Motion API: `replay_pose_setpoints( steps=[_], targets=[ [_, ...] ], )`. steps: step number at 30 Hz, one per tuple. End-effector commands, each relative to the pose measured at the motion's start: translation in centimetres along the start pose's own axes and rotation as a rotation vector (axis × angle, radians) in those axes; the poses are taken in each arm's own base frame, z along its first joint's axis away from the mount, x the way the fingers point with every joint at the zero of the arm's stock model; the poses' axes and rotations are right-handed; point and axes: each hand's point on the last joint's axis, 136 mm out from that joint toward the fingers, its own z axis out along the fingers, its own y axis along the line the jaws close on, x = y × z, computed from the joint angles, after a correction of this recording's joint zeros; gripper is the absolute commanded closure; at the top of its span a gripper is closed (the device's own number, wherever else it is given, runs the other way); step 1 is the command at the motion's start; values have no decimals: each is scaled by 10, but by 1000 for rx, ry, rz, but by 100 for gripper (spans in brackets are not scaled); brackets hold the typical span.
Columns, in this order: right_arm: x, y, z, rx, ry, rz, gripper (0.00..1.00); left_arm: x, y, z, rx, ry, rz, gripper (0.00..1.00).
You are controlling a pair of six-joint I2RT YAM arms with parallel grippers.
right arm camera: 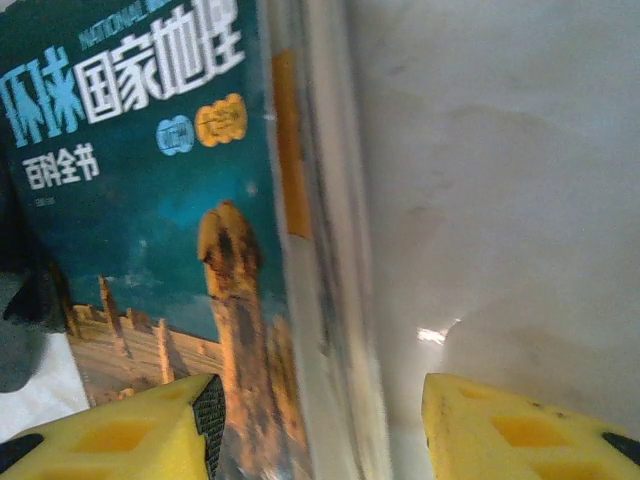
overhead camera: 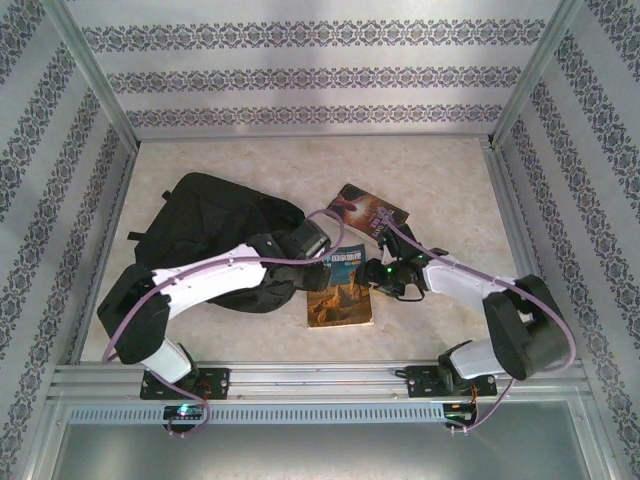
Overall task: Pack the student bag
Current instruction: Pick up the book from the center of the table.
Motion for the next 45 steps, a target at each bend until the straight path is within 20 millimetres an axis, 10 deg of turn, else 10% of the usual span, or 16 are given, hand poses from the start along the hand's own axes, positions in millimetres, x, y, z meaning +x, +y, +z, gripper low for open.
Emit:
replay_pose_setpoints(
  steps=[1, 13, 27, 33, 39, 45],
  targets=[
    [-5, 21, 6, -100, 41, -32, 48, 22, -6, 17, 55, 59, -1, 64],
    [3, 40, 2, -192, 98, -42, 65, 54, 24, 71, -43, 156, 3, 73],
    [12, 51, -8, -239, 113, -41, 73, 53, 21, 72, -32, 162, 12, 84],
    [0, 26, -19, -91, 14, -40, 100, 29, -6, 32, 90, 55, -7, 76],
    [-13, 35, -65, -67, -130, -126, 100, -11, -51, -50, 293, -130, 79, 49],
    [-22, 81, -127, -230, -307, -243, 100, -50, -17, -111, 287, -294, -2, 35]
  ],
)
